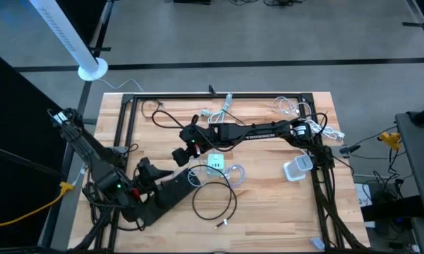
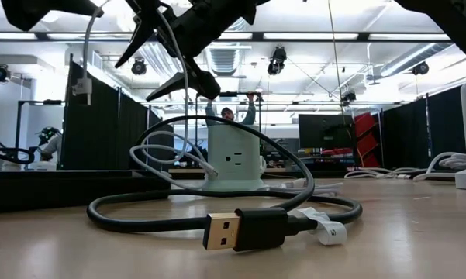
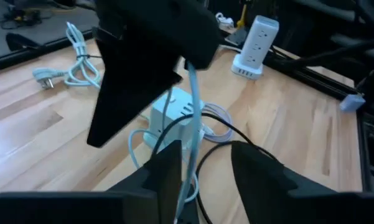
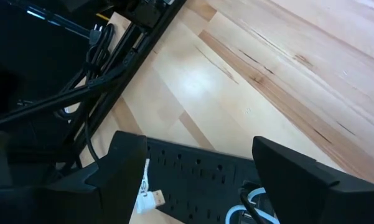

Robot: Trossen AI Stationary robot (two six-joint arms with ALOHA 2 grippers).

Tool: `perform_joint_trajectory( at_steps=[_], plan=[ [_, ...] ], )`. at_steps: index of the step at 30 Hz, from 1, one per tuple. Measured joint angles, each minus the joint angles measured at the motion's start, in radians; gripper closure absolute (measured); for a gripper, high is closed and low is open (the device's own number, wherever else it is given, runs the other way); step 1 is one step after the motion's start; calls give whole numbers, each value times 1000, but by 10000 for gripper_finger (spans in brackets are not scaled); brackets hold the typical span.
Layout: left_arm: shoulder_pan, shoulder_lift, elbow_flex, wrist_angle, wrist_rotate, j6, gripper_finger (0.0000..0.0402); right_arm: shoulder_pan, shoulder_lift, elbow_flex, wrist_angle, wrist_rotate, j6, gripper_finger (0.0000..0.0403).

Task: Insert USB
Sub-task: Insert the light blue charger cable into the black outlet extension

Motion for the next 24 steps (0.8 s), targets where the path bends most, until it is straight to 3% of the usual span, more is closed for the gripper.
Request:
perform_joint_trajectory(
  at_steps=[14, 24],
  plan=[
    [13, 63, -5, 10, -7, -6, 395, 0, 0, 0, 0, -1, 0, 126],
    [28, 125, -5, 89, -46, -4, 400, -5, 0, -1, 11, -1, 81, 115]
  ],
)
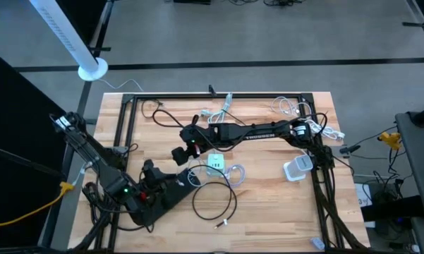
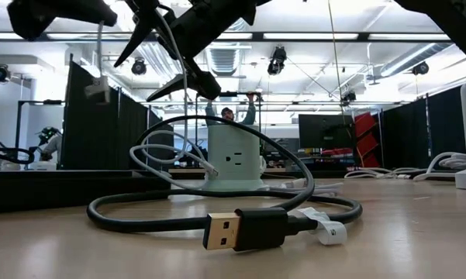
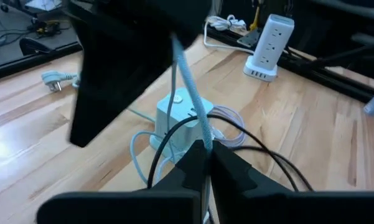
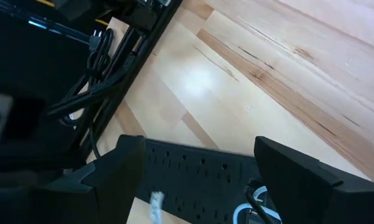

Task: Insert USB
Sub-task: Insert the light blue charger cable into the black outlet extension

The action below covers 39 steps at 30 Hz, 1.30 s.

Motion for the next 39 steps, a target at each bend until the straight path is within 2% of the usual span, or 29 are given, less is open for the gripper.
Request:
perform_joint_trajectory(
  at_steps=[9, 17, 26, 35, 39],
  plan=[
    [39, 155, 0, 164, -63, -8, 401, -2, 3, -4, 3, 14, 85, 127],
    [43, 176, 0, 167, -117, -66, 401, -3, 3, -4, 55, 10, 165, 124],
    [44, 180, -7, 168, -156, -92, 401, -14, 3, -4, 82, -27, 252, 138],
    [44, 181, -8, 174, -181, -100, 401, -42, 3, 4, 87, -35, 176, 137],
    [40, 157, -9, 175, -172, -72, 401, -45, 3, 17, 133, -50, -35, 144]
  ],
)
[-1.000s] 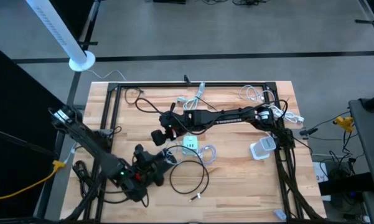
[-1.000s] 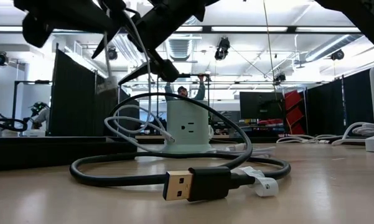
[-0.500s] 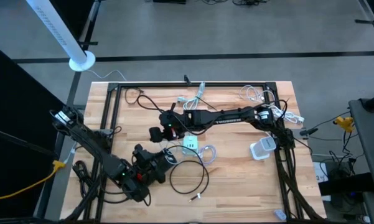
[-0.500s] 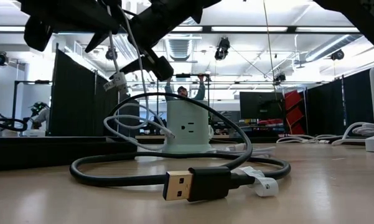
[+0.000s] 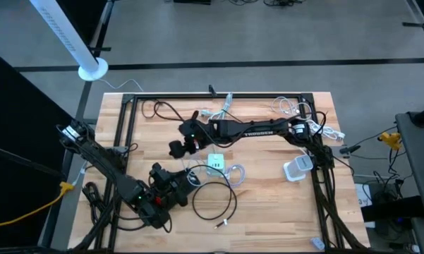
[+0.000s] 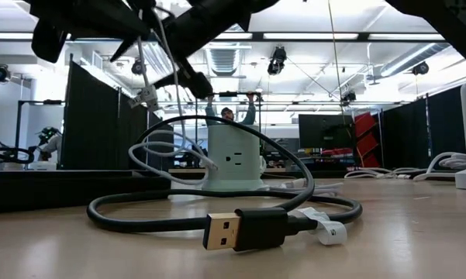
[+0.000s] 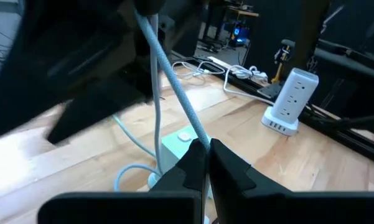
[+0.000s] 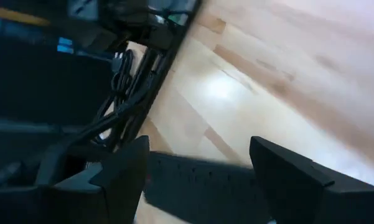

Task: Insert USB
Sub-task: Insert the light blue charger cable into the black outlet extension

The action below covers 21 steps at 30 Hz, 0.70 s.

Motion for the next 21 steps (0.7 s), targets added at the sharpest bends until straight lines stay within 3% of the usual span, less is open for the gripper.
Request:
perform_joint_trajectory(
  at_steps=[6, 13, 21],
  plan=[
    [-33, -143, -2, -74, 117, 124, 401, 31, -18, 15, -123, -6, -340, 155],
    [-61, -303, -2, -248, 181, 133, 401, 94, -14, 13, -256, 67, -732, 159],
    [-67, -367, 1, -258, 197, 210, 399, 152, -7, 7, -320, 217, -993, 161]
  ],
)
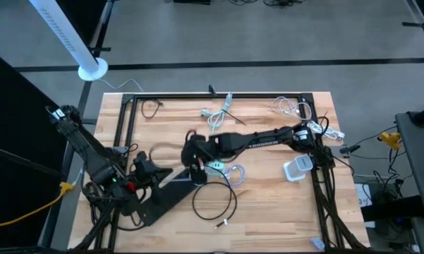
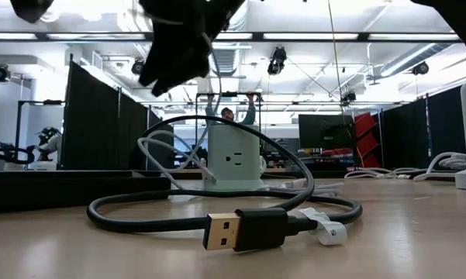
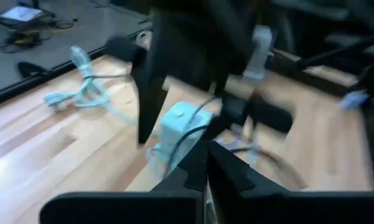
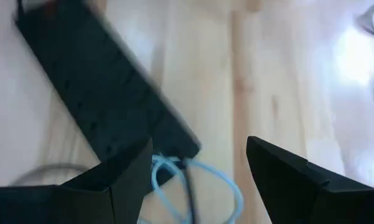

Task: Insert USB
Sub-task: Insert the light blue charger cable into the black outlet extension

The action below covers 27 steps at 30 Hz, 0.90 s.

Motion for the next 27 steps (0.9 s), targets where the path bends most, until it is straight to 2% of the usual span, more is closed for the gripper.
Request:
perform_joint_trajectory(
  at_steps=[10, 13, 17, 22, 27],
  plan=[
    [-3, -9, -2, 15, 58, 0, 401, 10, -2, -10, -55, 172, -106, 170],
    [-5, 2, -2, 20, 76, 15, 401, 18, -2, -6, -52, 255, -262, 168],
    [-5, -3, -2, 15, 73, 119, 401, 34, -2, 16, -43, 376, -507, 170],
    [-6, -89, -2, -84, -7, 130, 401, 48, -2, 51, 35, 392, -693, 181],
    [-9, -210, -2, -247, -22, 125, 402, 67, -2, 89, 94, 394, -969, 192]
  ],
)
